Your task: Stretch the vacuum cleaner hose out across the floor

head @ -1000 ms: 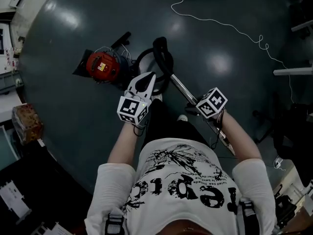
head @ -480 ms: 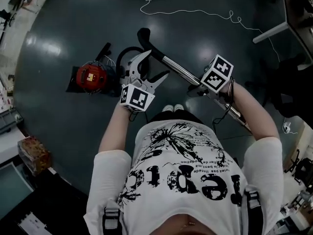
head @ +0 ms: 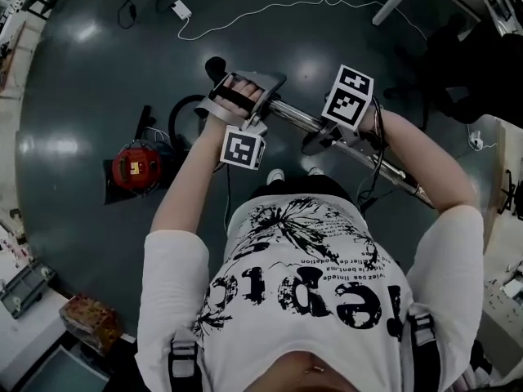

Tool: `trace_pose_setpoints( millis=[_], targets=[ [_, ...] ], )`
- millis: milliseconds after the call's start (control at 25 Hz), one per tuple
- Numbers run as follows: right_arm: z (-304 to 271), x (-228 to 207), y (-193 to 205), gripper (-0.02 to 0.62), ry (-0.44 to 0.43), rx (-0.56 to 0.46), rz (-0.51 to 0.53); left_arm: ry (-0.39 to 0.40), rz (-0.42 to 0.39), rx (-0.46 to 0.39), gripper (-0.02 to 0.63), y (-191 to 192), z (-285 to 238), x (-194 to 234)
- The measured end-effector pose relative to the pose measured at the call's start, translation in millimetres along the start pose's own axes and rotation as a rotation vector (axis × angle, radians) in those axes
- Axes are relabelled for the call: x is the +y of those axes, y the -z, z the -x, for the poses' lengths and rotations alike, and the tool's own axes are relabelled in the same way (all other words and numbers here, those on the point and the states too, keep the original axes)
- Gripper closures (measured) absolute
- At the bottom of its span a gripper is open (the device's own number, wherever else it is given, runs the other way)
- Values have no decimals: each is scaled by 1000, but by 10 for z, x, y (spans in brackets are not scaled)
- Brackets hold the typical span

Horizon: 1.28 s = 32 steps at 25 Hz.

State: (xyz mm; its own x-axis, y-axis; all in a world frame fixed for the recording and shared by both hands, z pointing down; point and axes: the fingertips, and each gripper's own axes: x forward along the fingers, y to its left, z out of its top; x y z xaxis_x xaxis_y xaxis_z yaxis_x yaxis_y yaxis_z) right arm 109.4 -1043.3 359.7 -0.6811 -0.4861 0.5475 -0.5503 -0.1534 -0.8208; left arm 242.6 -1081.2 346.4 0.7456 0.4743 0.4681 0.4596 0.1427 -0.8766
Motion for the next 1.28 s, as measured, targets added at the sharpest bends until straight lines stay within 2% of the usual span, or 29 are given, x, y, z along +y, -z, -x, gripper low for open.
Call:
trace_pose_setpoints(
  millis=[80, 120, 200, 280, 360, 440, 520, 640, 720, 800, 920, 960, 1040, 1080, 1160, 1200, 1280],
  targets=[
    [99, 44, 131, 505, -19, -50, -33, -28, -37, -4, 441, -183, -105, 41],
    [136, 64, 208, 505, -25, -68, -44, -37, -54, -2, 489, -274, -155, 51],
    [183, 69, 375, 505, -28, -86, -65, -8, -60, -7, 489, -450, -259, 6],
    [227, 13, 569, 505, -2, -76, -66, 64, -49, -2, 491, -622, -370, -82],
    [319, -127, 866, 505, 101, -29, -18, 105, -64, 14, 491, -860, -513, -76],
    [478, -347, 1283, 505, 287, 56, 69, 120, -103, 31, 491, -1187, -687, -3],
    [655, -531, 1707, 505, 458, 123, 146, 178, -125, 40, 491, -1561, -822, 9],
    [997, -685, 2137, 493, 674, 115, 227, 277, -145, 49, 491, -2042, -1023, 39],
    [1314, -766, 2307, 472, 865, 108, 329, 344, -125, 50, 491, -2314, -1200, 68],
    [1696, -872, 2553, 447, 1119, 181, 436, 426, -74, 44, 491, -2593, -1371, 90],
    [2488, -976, 2988, 430, 1642, 398, 567, 574, 49, 10, 492, -3087, -1573, 190],
    [2745, -943, 3099, 428, 1810, 433, 595, 632, 104, -13, 492, -3285, -1605, 234],
    [3171, -790, 3375, 429, 2058, 490, 642, 760, 216, -60, 495, -3694, -1611, 309],
    [3346, -696, 3551, 430, 2144, 517, 670, 825, 259, -78, 495, -3887, -1602, 342],
    [3623, -526, 3899, 431, 2268, 466, 697, 935, 303, -110, 497, -4227, -1611, 418],
    [3744, -474, 4072, 430, 2307, 414, 680, 982, 313, -127, 497, -4372, -1632, 457],
    [3931, -459, 4376, 431, 2328, 360, 621, 1096, 342, -166, 499, -4624, -1667, 459]
  ],
)
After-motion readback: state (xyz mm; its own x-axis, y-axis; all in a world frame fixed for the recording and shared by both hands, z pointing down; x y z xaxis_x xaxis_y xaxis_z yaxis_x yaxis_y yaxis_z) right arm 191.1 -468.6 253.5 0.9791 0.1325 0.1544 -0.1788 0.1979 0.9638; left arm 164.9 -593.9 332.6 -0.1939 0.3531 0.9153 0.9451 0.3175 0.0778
